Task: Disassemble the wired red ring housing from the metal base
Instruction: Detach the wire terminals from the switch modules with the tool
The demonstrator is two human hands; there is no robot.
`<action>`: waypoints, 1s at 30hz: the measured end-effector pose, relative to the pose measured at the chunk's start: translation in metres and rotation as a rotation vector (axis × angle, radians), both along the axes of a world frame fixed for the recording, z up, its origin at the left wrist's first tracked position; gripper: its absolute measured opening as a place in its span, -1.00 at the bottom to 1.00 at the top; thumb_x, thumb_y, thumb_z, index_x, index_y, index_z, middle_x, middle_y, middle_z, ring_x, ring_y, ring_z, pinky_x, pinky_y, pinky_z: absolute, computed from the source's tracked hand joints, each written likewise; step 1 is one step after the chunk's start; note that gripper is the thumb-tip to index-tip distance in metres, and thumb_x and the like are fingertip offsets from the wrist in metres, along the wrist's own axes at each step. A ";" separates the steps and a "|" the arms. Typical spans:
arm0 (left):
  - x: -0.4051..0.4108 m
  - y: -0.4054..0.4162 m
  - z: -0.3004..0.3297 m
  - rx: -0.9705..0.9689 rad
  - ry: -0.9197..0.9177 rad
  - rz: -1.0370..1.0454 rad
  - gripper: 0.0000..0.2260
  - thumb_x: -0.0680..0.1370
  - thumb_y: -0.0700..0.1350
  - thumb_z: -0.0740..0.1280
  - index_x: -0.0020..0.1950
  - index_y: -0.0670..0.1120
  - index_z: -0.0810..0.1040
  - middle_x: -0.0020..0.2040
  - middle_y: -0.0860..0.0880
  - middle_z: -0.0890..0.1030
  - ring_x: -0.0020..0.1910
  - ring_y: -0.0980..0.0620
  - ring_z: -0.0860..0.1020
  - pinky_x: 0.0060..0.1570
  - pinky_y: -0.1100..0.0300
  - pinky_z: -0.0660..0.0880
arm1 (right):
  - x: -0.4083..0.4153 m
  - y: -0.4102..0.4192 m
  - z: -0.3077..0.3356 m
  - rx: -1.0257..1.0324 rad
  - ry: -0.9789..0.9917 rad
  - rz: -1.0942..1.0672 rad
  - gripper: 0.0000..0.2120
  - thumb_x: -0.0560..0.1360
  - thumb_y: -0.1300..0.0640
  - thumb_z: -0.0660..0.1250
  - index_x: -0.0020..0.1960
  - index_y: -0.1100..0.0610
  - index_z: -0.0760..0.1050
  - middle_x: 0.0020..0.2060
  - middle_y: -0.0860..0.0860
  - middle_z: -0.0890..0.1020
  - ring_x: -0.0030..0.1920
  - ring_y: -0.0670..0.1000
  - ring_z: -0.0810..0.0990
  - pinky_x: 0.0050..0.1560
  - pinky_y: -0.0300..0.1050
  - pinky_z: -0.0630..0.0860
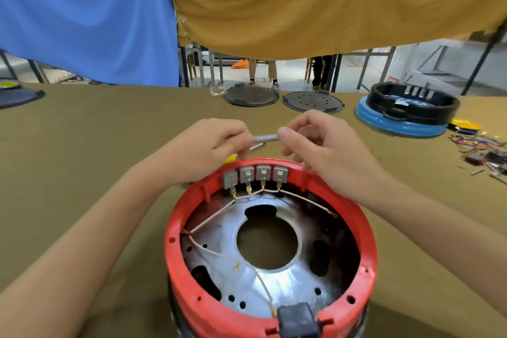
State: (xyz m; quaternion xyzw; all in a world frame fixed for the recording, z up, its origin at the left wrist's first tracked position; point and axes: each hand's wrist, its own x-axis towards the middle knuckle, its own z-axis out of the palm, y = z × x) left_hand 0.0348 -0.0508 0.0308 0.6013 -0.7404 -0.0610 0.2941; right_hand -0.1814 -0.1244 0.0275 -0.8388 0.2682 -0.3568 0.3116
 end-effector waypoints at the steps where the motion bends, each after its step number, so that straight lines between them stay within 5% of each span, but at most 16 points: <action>1: 0.005 0.003 -0.002 -0.013 0.031 0.039 -0.73 0.67 -0.02 0.16 -0.14 -0.03 0.56 -0.28 0.16 0.58 -0.27 0.20 0.51 -0.22 0.25 0.38 | -0.002 0.002 -0.001 -0.082 0.064 -0.012 -0.78 0.52 -0.10 0.37 0.07 0.01 0.56 -0.22 -0.10 0.67 -0.21 -0.14 0.60 -0.19 -0.30 0.51; 5: 0.009 0.008 -0.015 0.073 0.077 0.137 -0.65 0.67 0.05 0.05 -0.09 -0.17 0.44 -0.15 -0.04 0.60 -0.14 0.11 0.55 -0.01 0.07 0.45 | -0.001 0.011 -0.007 -0.339 0.335 -0.053 -0.74 0.52 -0.01 0.42 0.18 -0.02 0.51 -0.17 -0.16 0.53 -0.18 -0.23 0.46 -0.20 -0.41 0.34; 8: 0.011 0.004 -0.024 0.069 0.118 0.243 -0.66 0.67 0.09 0.04 -0.09 -0.14 0.38 -0.13 -0.09 0.63 -0.15 0.10 0.57 -0.05 0.04 0.47 | 0.001 0.014 -0.009 -0.374 0.349 -0.131 -0.86 0.52 0.00 0.41 0.04 0.01 0.55 -0.17 -0.14 0.50 -0.17 -0.18 0.43 -0.19 -0.36 0.33; 11: 0.017 0.003 -0.026 0.092 0.173 0.290 -0.69 0.65 0.14 0.09 -0.12 -0.07 0.36 -0.20 0.04 0.62 -0.24 0.11 0.53 -0.20 0.18 0.42 | 0.003 0.017 -0.011 -0.439 0.523 -0.018 -0.84 0.53 -0.06 0.40 0.03 -0.02 0.64 -0.06 -0.10 0.44 -0.01 -0.10 0.35 0.02 -0.23 0.35; 16: 0.007 -0.007 -0.027 0.253 0.203 0.175 -0.64 0.53 0.22 0.31 -0.07 -0.07 0.36 -0.05 -0.18 0.62 -0.15 -0.18 0.51 0.02 -0.19 0.48 | 0.015 0.012 -0.010 -0.636 0.734 0.076 -0.78 0.57 -0.09 0.33 0.08 -0.01 0.66 0.09 -0.04 0.36 0.13 0.01 0.25 0.15 -0.15 0.33; 19: 0.003 -0.014 -0.024 0.250 0.144 0.154 -0.63 0.51 0.25 0.28 -0.12 -0.04 0.33 -0.20 -0.05 0.51 -0.26 -0.02 0.41 -0.13 -0.10 0.46 | 0.021 0.004 -0.004 -0.684 0.790 0.093 -0.77 0.57 -0.11 0.29 0.07 -0.04 0.64 0.21 -0.03 0.34 0.20 0.03 0.26 0.20 -0.03 0.39; 23: 0.001 -0.026 -0.027 0.238 0.068 0.176 -0.67 0.56 0.22 0.26 -0.18 0.00 0.29 -0.32 0.06 0.39 -0.35 0.08 0.32 -0.30 0.12 0.29 | 0.030 0.005 -0.011 -0.646 0.776 0.030 -0.78 0.60 -0.05 0.25 0.09 -0.01 0.63 0.28 -0.04 0.33 0.26 0.04 0.25 0.17 0.00 0.39; 30: 0.002 -0.029 -0.033 0.242 0.090 0.194 -0.66 0.55 0.24 0.24 -0.18 0.00 0.29 -0.32 0.04 0.37 -0.32 0.05 0.32 -0.30 0.11 0.28 | 0.029 -0.005 -0.011 -0.375 0.658 0.100 -0.84 0.57 0.08 0.34 -0.11 0.07 0.67 0.21 -0.07 0.31 0.25 0.01 0.27 0.20 -0.02 0.26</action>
